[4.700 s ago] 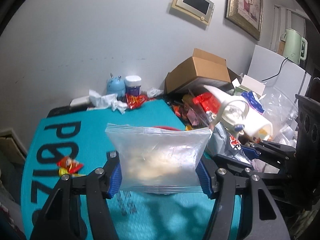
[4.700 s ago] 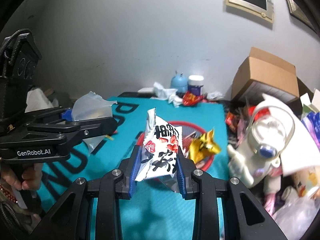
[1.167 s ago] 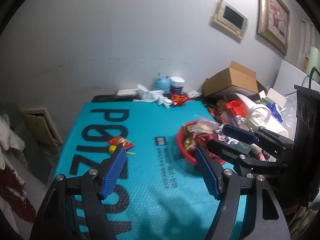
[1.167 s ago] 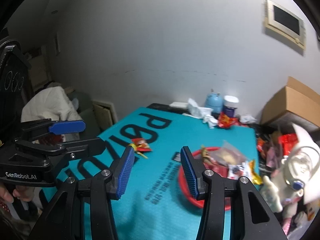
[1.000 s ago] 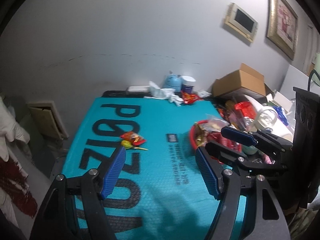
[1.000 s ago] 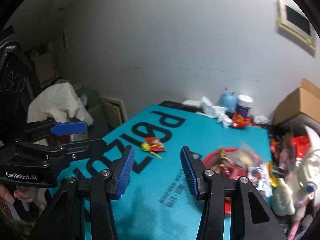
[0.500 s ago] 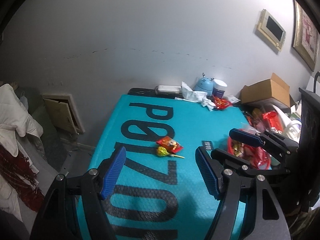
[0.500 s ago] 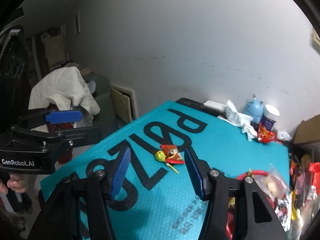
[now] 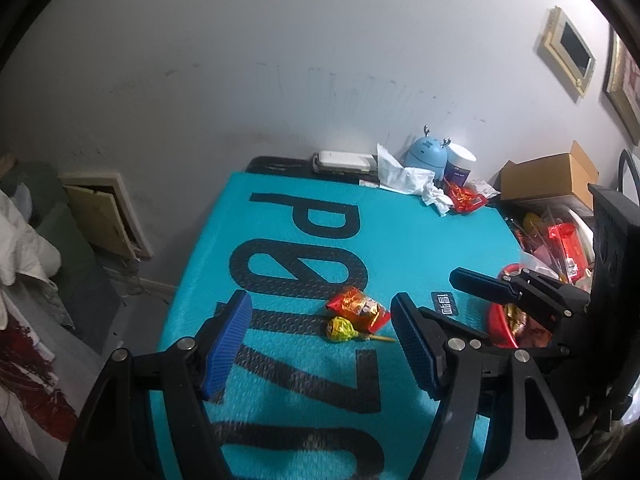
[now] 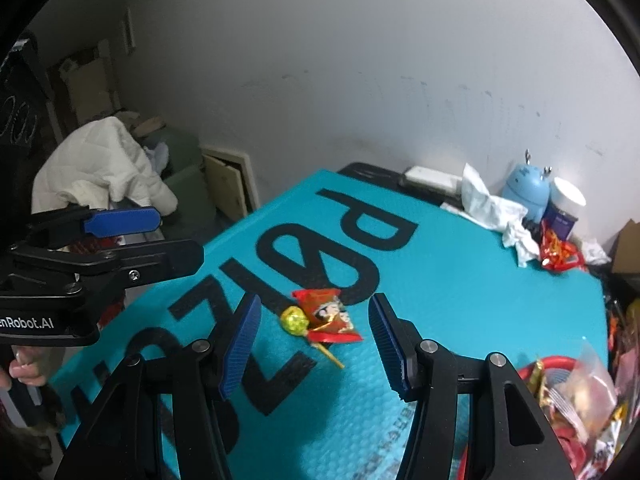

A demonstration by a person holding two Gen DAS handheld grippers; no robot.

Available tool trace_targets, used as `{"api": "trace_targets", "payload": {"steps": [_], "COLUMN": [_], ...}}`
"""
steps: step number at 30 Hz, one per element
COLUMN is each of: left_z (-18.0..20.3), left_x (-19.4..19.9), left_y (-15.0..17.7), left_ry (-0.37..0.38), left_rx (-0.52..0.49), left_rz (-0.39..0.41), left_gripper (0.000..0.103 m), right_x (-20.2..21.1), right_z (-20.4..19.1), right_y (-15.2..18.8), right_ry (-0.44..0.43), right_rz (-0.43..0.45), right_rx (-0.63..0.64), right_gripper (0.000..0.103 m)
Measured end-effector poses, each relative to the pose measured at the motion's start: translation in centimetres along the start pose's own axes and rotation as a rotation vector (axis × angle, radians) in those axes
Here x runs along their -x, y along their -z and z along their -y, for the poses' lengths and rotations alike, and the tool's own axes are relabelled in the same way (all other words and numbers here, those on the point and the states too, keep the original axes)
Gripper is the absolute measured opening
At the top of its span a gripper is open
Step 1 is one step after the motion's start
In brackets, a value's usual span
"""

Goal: Organize snacks
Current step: 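Move both open tools toward the red-gold packet and yellow lollipop, then grasp the red-gold packet with the right tool while the left tool grasps the yellow lollipop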

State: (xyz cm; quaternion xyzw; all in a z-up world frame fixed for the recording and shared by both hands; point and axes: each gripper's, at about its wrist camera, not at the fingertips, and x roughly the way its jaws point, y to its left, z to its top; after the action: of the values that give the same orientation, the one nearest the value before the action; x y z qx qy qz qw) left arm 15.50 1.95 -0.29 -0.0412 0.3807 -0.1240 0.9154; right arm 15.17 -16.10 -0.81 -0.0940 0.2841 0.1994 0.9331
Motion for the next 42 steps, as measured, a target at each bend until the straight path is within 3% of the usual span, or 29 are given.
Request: {"api": "trace_targets", "payload": {"steps": [7, 14, 20, 22, 27, 33, 42], "left_z": [-1.6, -2.9, -3.1, -3.0, -3.1, -2.7, -1.9], "left_x": [-4.1, -6.9, -8.2, -8.6, -9.2, -10.0, -11.1], "left_y": [0.2, 1.1, 2.0, 2.1, 2.6, 3.3, 3.5], "left_ry": [-0.017, 0.02, 0.053, 0.051, 0.09, 0.097, 0.137], "left_rx": [0.033, 0.056, 0.031, 0.025, 0.053, 0.057, 0.04], "left_rz": [-0.067, -0.13, -0.131, -0.136, -0.135, -0.147, -0.159], "left_gripper": [0.071, 0.071, 0.071, 0.071, 0.071, 0.071, 0.071], "right_x": [-4.0, -7.2, -8.8, -9.5, -9.0, -8.2, -8.3], "right_z": [1.3, 1.6, 2.0, 2.3, 2.4, 2.6, 2.8], "right_y": [0.3, 1.0, 2.1, 2.6, 2.8, 3.2, 3.5], "right_ry": [0.0, 0.002, -0.01, -0.051, -0.012, 0.045, 0.057], "right_rz": [-0.069, -0.113, -0.143, -0.163, -0.14, -0.151, -0.179], "right_rx": [-0.021, -0.021, -0.022, -0.038, -0.049, -0.043, -0.038], "right_gripper": [0.056, 0.056, 0.056, 0.049, 0.038, 0.036, 0.037]}}
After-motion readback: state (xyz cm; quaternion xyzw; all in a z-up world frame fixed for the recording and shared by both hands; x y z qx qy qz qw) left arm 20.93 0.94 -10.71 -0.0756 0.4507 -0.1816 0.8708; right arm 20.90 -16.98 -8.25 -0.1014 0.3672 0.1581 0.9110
